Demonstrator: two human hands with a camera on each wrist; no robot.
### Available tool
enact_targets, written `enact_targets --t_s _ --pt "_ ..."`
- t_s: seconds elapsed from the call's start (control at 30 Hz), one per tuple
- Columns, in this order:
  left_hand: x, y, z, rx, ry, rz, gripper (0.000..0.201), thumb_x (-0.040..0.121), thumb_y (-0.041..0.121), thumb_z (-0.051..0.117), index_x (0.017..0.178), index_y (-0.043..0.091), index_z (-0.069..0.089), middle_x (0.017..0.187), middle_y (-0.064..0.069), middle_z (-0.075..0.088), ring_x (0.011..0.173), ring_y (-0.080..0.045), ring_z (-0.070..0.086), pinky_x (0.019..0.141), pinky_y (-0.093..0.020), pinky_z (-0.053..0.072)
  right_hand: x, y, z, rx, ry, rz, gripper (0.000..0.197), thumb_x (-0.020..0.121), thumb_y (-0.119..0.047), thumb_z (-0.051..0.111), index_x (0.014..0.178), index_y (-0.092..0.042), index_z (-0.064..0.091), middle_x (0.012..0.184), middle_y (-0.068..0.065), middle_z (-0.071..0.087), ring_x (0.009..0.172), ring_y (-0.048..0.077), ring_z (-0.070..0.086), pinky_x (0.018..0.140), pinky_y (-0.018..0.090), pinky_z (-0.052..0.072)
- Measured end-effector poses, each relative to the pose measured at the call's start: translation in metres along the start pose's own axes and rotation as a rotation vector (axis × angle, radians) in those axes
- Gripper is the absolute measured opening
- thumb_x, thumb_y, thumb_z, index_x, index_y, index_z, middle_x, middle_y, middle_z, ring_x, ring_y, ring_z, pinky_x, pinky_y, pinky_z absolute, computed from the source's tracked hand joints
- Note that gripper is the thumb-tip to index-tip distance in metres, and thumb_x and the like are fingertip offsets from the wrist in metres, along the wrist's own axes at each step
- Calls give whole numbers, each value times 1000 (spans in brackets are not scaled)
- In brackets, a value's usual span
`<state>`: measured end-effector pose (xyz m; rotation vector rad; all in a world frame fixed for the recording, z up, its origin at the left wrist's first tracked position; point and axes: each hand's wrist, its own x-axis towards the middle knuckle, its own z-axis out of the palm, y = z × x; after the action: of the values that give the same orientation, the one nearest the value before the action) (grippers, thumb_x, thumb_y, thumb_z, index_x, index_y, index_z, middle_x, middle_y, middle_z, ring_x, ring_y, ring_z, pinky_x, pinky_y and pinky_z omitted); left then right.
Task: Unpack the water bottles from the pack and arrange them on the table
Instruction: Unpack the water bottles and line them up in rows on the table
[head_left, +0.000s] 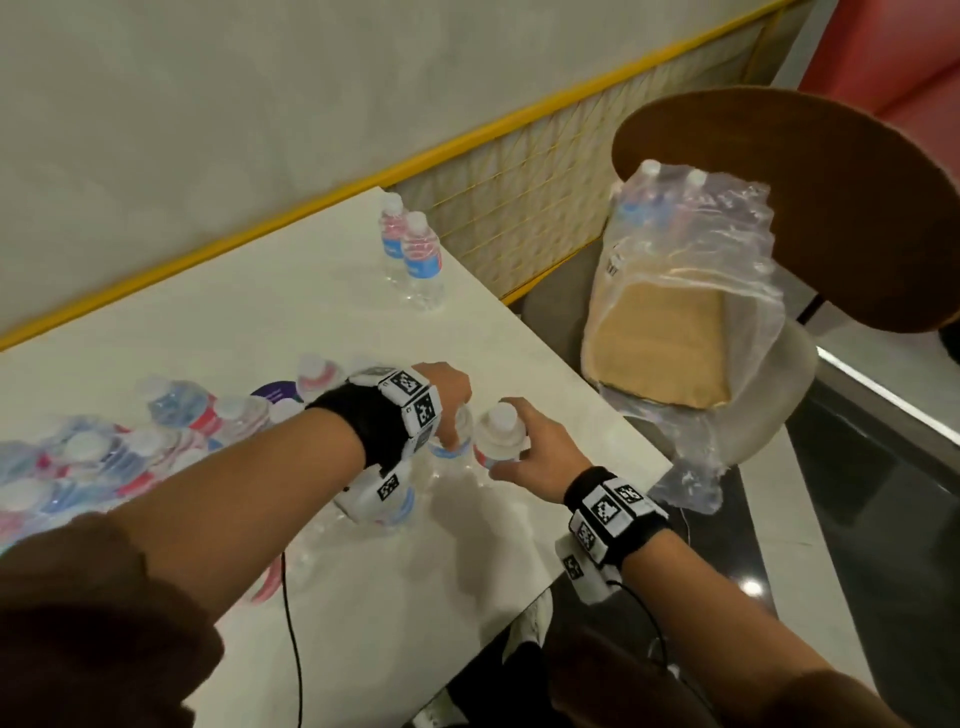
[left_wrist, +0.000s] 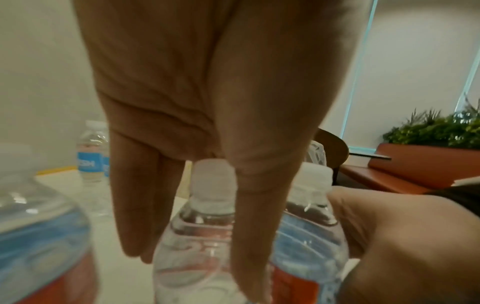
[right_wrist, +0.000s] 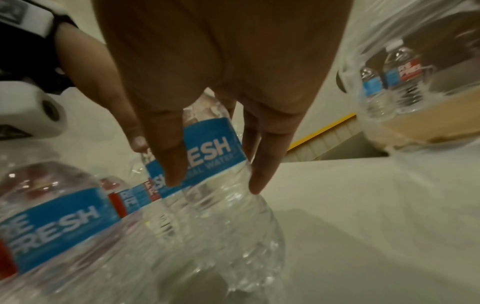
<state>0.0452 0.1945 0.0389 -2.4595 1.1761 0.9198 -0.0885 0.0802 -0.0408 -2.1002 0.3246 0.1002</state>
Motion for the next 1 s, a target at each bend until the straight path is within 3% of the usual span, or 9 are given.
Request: enact_targets --t_s 0.1,0.23,0.37,0.53,0.6,0.73,0.8,0.93,1.0 --pt "-7 -17 1 10 21 -59 35 71 24 74 94 22 47 103 -8 58 85 -22 53 72 -29 43 1 -10 20 -40 -39 -18 71 66 -23 82 127 -20 44 119 3 55 104 20 54 87 34 49" --pt "-36 -29 -7 -94 118 6 66 80 31 69 139 22 40 141 -1 44 128 -22 44 100 -32 39 -2 -14 29 -38 -119 -25 74 68 -20 80 130 -19 41 122 2 55 108 20 54 91 34 48" --pt "-74 -36 5 -126 141 143 60 68 47 78 119 26 55 145 1 34 135 -22 35 108 -37 35 -7 -1 35 11 -195 83 96 67 -22 83 142 -22 24 134 -2 48 119 16 48 101 34 44" --pt "-81 -43 40 76 66 148 54 60 48 81 108 35 59 155 3 -24 145 -30 -17 114 -49 25 -9 -5 52 14 -192 193 101 73 -23 79 148 -29 12 142 -2 44 125 21 49 94 25 39" --pt "-81 -39 43 109 80 138 50 62 43 83 106 34 62 152 2 -32 145 -35 -10 111 -51 30 -6 -15 56 21 -206 183 104 75 -20 77 149 -28 5 146 0 40 127 23 48 90 25 39" --pt "-86 -33 39 151 59 123 50 67 31 83 114 24 66 151 -8 -35 121 -32 50 97 -32 46 3 -30 65 -9 -259 163 110 76 -12 75 150 -28 -6 145 4 41 113 27 55 72 27 46" --pt "-88 -32 41 140 44 120 55 70 26 81 121 24 62 151 -12 -32 121 -32 52 98 -29 46 7 -33 68 -28 -276 155 115 74 -10 75 148 -35 -9 140 3 46 101 23 57 62 28 52" --pt "-93 -36 57 128 -11 186 59 70 13 80 126 20 59 153 -8 12 128 -32 45 100 -29 44 7 -34 79 -60 -317 141 118 73 -9 74 145 -43 -13 134 10 52 88 26 61 65 34 55" --pt "-99 -38 61 149 -18 190 59 69 13 80 123 21 60 150 -6 18 121 -31 50 94 -29 46 7 -37 86 -63 -334 125 118 73 -8 74 145 -42 -13 133 12 53 83 24 59 67 33 52"
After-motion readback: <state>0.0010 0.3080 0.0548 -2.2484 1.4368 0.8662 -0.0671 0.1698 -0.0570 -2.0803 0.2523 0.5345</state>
